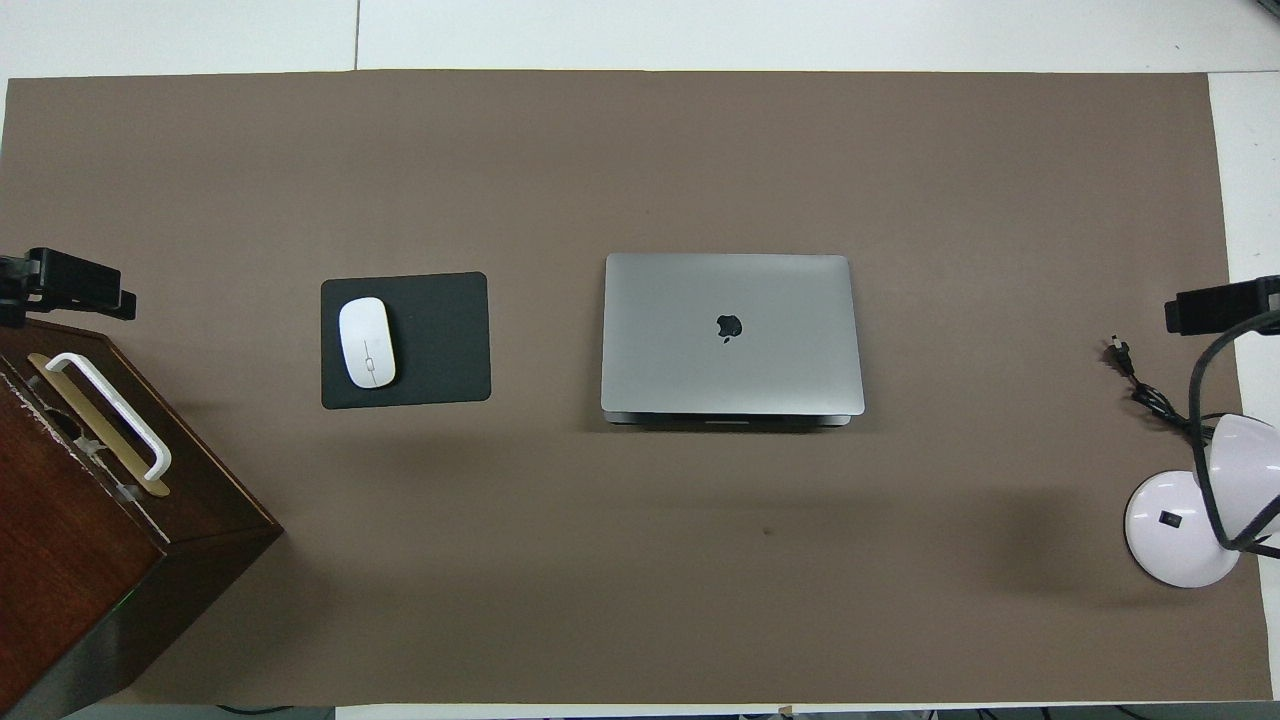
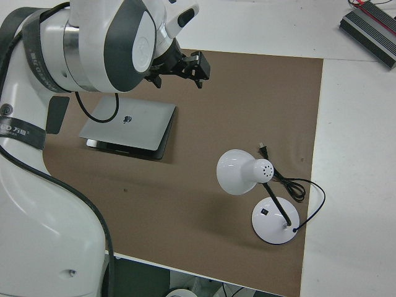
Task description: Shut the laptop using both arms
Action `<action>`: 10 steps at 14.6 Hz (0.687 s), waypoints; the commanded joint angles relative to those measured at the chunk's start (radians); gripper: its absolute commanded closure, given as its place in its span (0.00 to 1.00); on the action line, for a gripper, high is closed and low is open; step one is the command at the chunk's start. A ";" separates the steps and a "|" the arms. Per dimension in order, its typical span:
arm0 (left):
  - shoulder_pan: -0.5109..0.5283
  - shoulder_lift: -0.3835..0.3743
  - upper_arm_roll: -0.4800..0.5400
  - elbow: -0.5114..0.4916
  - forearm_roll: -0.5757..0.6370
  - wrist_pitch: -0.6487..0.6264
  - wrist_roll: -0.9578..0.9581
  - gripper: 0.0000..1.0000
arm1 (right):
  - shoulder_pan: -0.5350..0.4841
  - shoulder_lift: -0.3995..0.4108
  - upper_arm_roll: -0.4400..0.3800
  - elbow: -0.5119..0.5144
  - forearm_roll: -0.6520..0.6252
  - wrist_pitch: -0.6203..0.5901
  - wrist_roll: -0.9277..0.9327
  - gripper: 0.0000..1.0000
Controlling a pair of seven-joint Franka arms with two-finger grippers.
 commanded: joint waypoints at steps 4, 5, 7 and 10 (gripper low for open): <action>-0.008 0.013 0.001 0.020 0.026 0.037 -0.018 0.00 | -0.005 -0.013 0.019 0.000 0.021 -0.081 0.040 0.00; -0.008 0.013 0.001 0.020 0.026 0.043 -0.016 0.00 | -0.004 -0.014 0.019 -0.002 0.021 -0.085 0.040 0.00; -0.008 0.013 0.001 0.018 0.024 0.067 -0.016 0.00 | -0.005 -0.014 0.019 -0.003 0.020 -0.085 0.037 0.00; -0.008 0.008 -0.001 0.018 0.024 0.075 -0.018 0.00 | -0.005 -0.016 0.019 -0.003 0.020 -0.084 0.037 0.00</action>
